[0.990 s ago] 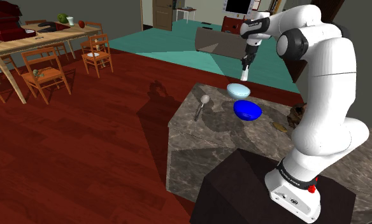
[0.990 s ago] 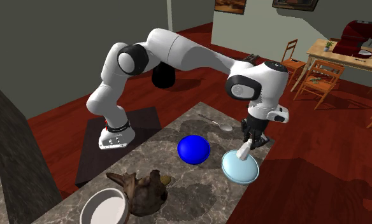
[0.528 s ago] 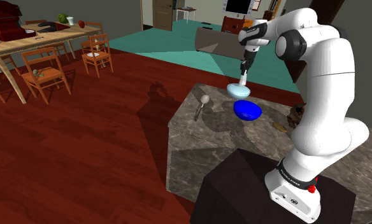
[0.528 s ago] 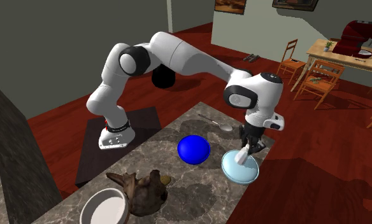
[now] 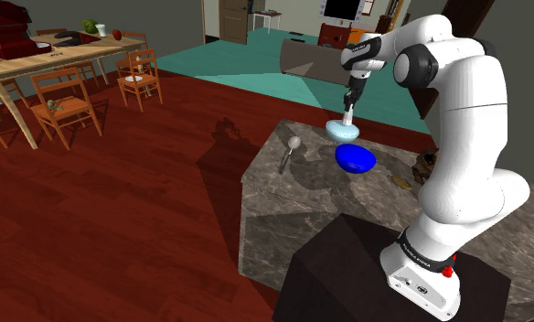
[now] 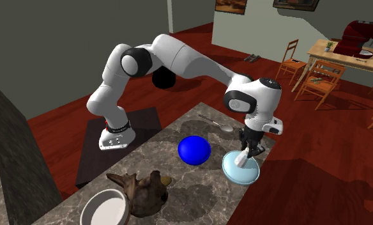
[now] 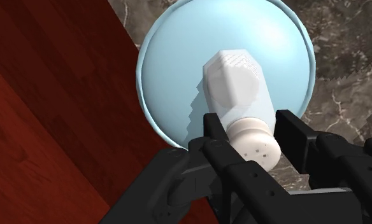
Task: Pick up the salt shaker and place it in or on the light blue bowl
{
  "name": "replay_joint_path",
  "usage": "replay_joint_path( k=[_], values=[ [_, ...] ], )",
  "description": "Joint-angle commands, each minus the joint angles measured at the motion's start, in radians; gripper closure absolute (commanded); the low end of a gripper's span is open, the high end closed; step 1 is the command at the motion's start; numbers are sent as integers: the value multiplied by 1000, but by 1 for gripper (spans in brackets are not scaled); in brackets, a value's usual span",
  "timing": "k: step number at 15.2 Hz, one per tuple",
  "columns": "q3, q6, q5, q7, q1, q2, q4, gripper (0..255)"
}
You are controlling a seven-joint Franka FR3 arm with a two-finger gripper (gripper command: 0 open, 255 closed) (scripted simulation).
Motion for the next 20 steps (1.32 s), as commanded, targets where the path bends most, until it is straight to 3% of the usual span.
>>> replay_joint_path(
  k=[1,2,3,8,12,20],
  values=[
    [0,0,0,0,0,0,0,255],
    [0,0,0,0,0,0,0,255],
    [0,0,0,0,0,0,0,0],
    [0,0,0,0,0,0,0,0],
    [-7,-104,-12,8,4,-39,67,0],
    [-7,-104,-12,8,4,-39,67,0]
  ],
)
